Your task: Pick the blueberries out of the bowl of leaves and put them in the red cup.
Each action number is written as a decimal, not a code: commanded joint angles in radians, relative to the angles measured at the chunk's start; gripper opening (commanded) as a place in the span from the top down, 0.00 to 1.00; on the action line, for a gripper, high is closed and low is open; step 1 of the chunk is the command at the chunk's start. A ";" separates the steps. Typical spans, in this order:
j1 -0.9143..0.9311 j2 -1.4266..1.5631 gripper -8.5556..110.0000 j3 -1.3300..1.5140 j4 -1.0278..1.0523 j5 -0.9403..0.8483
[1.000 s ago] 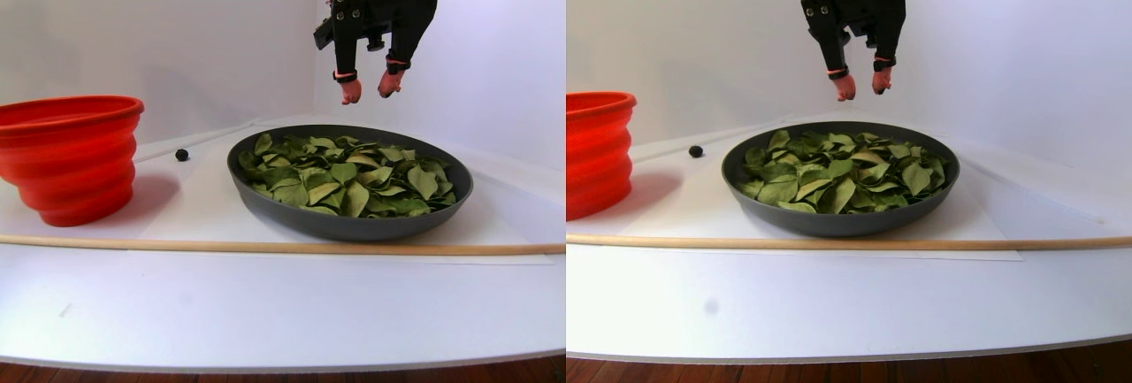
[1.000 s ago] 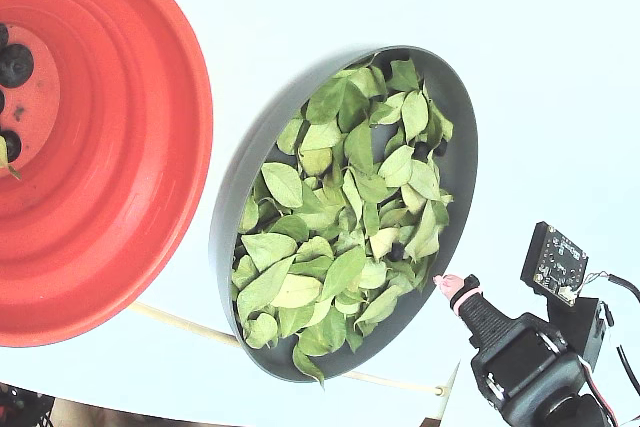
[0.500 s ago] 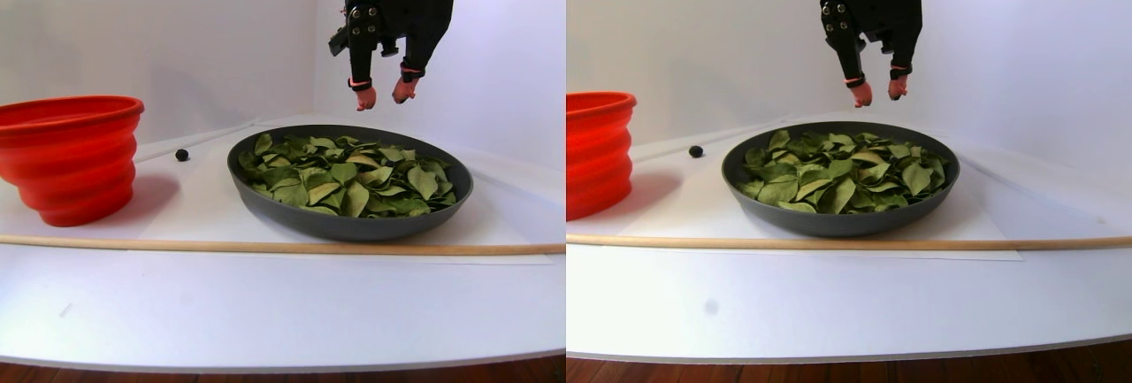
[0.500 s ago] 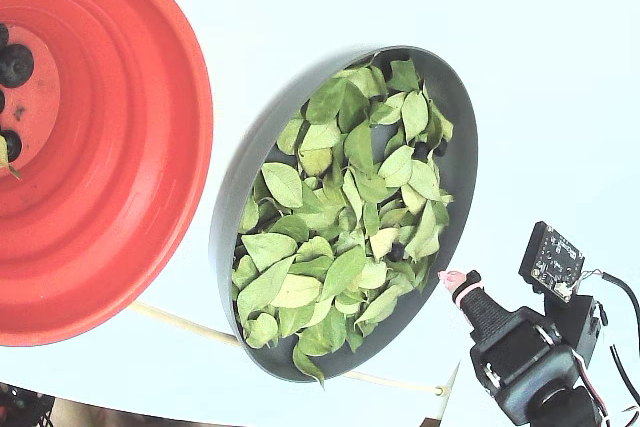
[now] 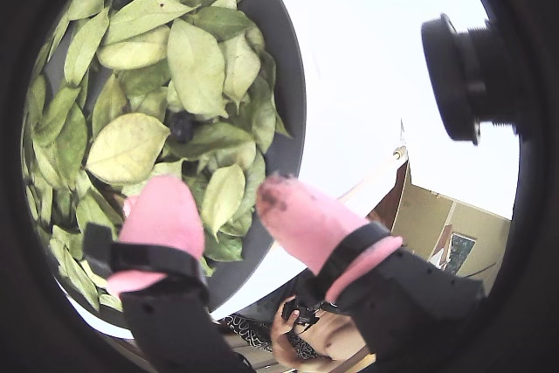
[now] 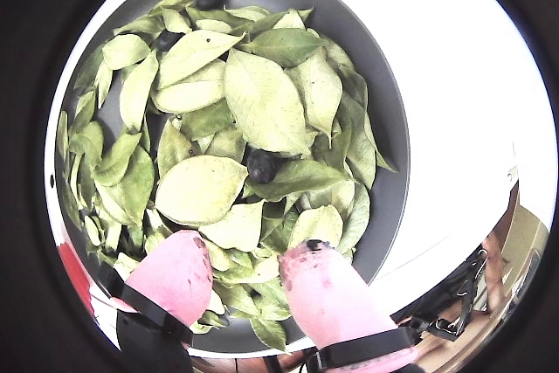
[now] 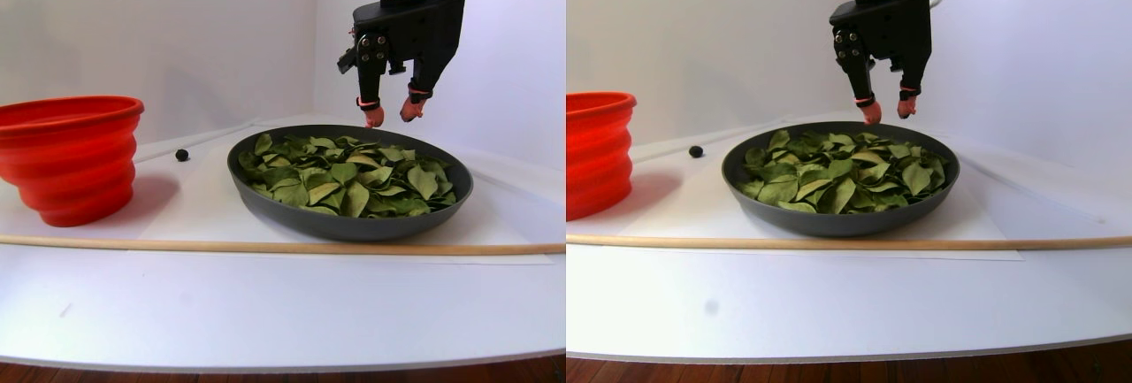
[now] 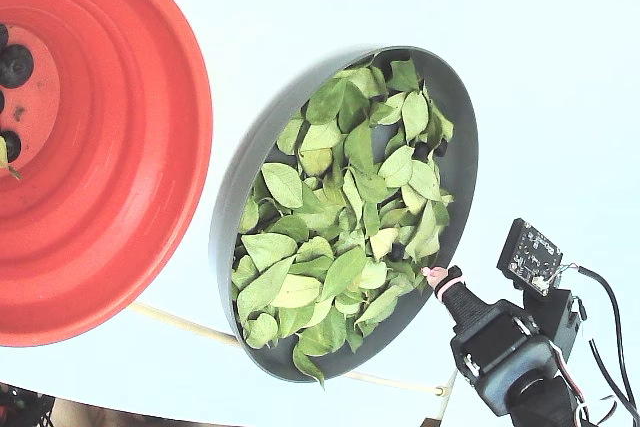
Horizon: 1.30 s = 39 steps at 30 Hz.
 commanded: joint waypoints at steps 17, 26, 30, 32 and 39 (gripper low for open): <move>0.043 -0.121 0.81 -0.135 -0.074 -0.021; 0.037 -0.169 0.81 -0.161 -0.080 -0.020; 0.029 -0.193 0.81 -0.173 -0.086 -0.020; 0.028 -0.204 0.81 -0.181 -0.092 -0.017; 0.018 -0.245 0.81 -0.215 -0.092 -0.017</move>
